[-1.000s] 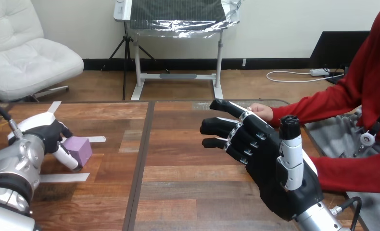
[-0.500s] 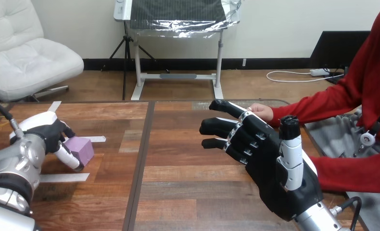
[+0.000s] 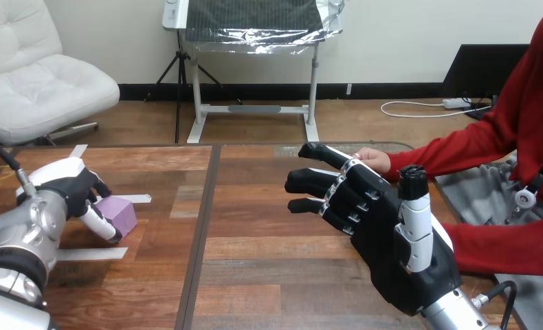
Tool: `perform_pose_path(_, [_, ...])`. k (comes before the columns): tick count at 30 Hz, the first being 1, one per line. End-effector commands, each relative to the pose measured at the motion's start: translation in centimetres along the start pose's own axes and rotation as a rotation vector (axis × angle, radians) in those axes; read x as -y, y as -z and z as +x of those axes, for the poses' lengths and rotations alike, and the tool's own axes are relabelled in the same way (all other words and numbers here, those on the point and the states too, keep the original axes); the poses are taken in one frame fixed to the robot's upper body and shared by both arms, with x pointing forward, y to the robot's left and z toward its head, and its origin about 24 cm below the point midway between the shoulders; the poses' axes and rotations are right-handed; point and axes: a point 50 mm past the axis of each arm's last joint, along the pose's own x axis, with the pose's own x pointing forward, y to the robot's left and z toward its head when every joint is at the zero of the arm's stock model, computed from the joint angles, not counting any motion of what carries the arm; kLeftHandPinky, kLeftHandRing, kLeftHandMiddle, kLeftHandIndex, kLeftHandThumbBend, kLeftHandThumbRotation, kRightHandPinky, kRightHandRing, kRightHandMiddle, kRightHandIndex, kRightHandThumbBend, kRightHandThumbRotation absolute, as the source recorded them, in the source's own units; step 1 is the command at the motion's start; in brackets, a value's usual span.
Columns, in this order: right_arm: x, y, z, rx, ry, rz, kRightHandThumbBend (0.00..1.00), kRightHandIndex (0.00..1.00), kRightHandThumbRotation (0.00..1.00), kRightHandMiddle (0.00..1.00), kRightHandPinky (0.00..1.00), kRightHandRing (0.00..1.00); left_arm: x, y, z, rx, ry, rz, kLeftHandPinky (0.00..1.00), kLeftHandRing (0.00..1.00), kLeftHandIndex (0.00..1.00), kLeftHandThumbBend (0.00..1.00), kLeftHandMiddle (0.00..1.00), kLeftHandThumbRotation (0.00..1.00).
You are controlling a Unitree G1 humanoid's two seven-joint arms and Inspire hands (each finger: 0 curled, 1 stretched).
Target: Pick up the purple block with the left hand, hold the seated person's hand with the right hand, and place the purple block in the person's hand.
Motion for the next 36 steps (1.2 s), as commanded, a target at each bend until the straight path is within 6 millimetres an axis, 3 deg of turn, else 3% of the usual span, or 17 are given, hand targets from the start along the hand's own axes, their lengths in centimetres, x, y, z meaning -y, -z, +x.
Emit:
perform_pose_path(1, [-0.3,-2.0,1.2,0.090,-0.039,-0.061,0.83,0.81,1.00,0.74,0.71,0.76,-2.2,-0.9,0.0,0.039,-0.074,0.029,0.68,0.79,0.76,0.77,0.79,0.04])
perform_pose_path(8, [-0.3,-2.0,1.3,0.092,-0.039,-0.060,0.83,0.81,1.00,0.74,0.69,0.76,-2.4,-1.1,-0.1,0.055,-0.084,0.034,0.67,0.79,0.75,0.78,0.78,0.07])
perform_pose_path(22, [-0.4,-2.0,1.3,0.092,-0.038,-0.055,0.81,0.81,1.00,0.73,0.67,0.75,-2.3,-1.7,0.0,0.060,-0.112,0.026,0.68,0.79,0.74,0.82,0.79,0.27])
perform_pose_path(36, [-0.4,-1.9,1.3,0.096,-0.036,-0.058,0.81,0.81,1.00,0.73,0.65,0.74,-1.8,-2.3,0.1,0.058,-0.121,-0.005,0.64,0.79,0.76,0.84,0.80,0.31])
